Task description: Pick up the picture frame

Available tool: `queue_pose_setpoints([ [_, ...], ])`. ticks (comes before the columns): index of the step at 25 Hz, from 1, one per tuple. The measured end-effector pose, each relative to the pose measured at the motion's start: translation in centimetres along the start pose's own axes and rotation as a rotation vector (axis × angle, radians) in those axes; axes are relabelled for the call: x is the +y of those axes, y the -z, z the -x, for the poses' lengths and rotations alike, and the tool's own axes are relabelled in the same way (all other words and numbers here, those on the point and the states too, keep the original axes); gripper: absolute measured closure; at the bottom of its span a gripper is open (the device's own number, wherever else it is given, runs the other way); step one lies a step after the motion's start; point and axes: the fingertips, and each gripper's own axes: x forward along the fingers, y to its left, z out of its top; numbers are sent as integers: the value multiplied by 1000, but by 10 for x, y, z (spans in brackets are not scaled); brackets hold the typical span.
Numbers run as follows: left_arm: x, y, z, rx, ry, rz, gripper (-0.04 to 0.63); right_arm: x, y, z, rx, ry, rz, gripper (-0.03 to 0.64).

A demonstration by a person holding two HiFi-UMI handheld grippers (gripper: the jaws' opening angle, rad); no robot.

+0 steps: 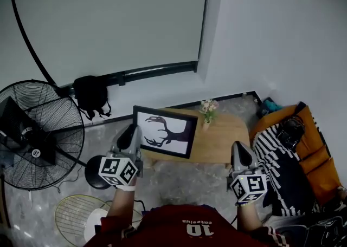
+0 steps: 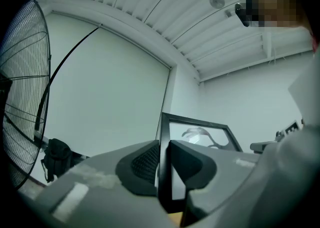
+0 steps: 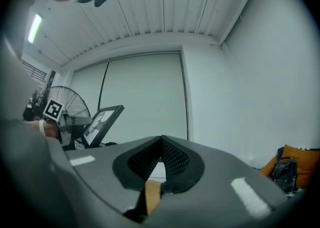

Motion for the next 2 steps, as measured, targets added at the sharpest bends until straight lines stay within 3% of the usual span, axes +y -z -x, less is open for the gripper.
queue_pose_setpoints([
  [2, 0, 1, 0, 1, 0, 6, 518, 1, 1, 0, 4, -1, -1, 620],
])
